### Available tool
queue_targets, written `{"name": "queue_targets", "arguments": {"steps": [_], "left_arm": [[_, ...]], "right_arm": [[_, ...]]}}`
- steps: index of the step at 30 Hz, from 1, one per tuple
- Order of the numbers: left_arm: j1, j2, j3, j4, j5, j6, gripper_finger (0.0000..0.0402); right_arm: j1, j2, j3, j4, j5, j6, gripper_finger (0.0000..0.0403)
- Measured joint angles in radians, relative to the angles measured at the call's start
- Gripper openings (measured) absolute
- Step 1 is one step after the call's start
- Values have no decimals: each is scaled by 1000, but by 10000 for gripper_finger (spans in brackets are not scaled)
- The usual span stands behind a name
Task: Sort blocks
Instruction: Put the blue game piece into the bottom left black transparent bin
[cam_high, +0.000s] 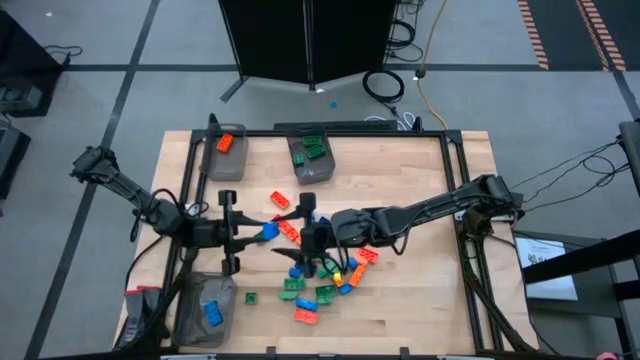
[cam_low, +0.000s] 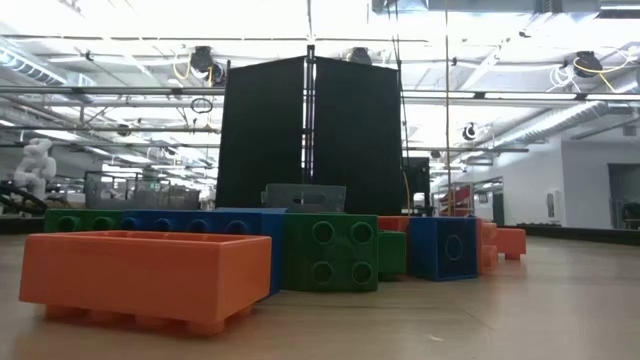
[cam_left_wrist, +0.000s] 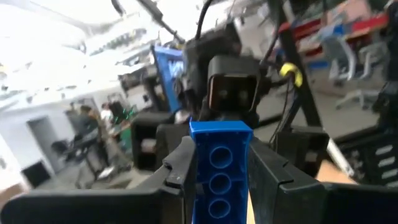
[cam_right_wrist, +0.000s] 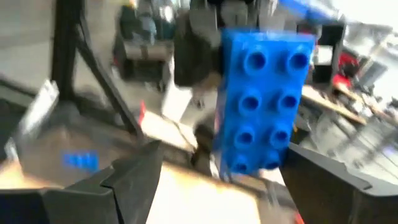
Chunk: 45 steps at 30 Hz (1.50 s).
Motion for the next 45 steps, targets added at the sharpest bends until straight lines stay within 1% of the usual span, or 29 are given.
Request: {"name": "queue_targets", "arguments": {"steps": [3, 5, 6, 8, 11, 16, 18, 20, 23, 25, 27, 32, 34, 36, 39, 42, 45], "left_arm": [[-17, -4, 0, -89, -80, -57, 91], [-33, -11, 0, -182, -130, -137, 91], [-44, -17, 0, -242, -149, -191, 91], [-68, -29, 0, -342, -156, -319, 91], [-121, -55, 0, -503, -145, -572, 91], [-223, -92, 0, -752, -24, -1021, 91], [-258, -97, 0, -826, 35, -1196, 91], [-293, -97, 0, -867, 122, -1358, 91], [-352, -93, 0, -908, 243, -1558, 92], [-399, -92, 0, -956, 281, -1659, 92], [-442, -89, 0, -1021, 291, -1759, 92], [-518, -71, 0, -1232, 324, -1940, 92], [-536, -59, 0, -1286, 350, -1962, 92], [-546, -44, 0, -1305, 372, -1956, 96], [-552, -24, 0, -1316, 408, -1956, 120], [-552, -4, 0, -1311, 451, -1955, 158], [-552, 12, 0, -1295, 460, -1955, 200]], "right_arm": [[17, -35, 0, -135, 50, 21, 299], [27, -65, 0, -217, 61, 65, 294], [33, -82, 0, -261, 61, 90, 292], [46, -114, 0, -335, 63, 146, 290], [67, -150, 0, -440, 63, 216, 288], [98, -184, 0, -550, 62, 289, 288], [100, -185, 0, -555, 65, 304, 288], [101, -185, 0, -565, 66, 306, 288], [102, -184, 0, -566, 66, 306, 288], [102, -184, 0, -567, 66, 312, 288], [102, -184, 0, -570, 66, 322, 288], [102, -184, 0, -589, 62, 352, 288], [102, -176, 0, -597, 63, 366, 288], [102, -171, 0, -620, 62, 368, 288], [102, -159, 0, -632, 61, 384, 288], [102, -150, 0, -668, 60, 392, 288], [95, -143, 0, -719, 62, 400, 288]]}}
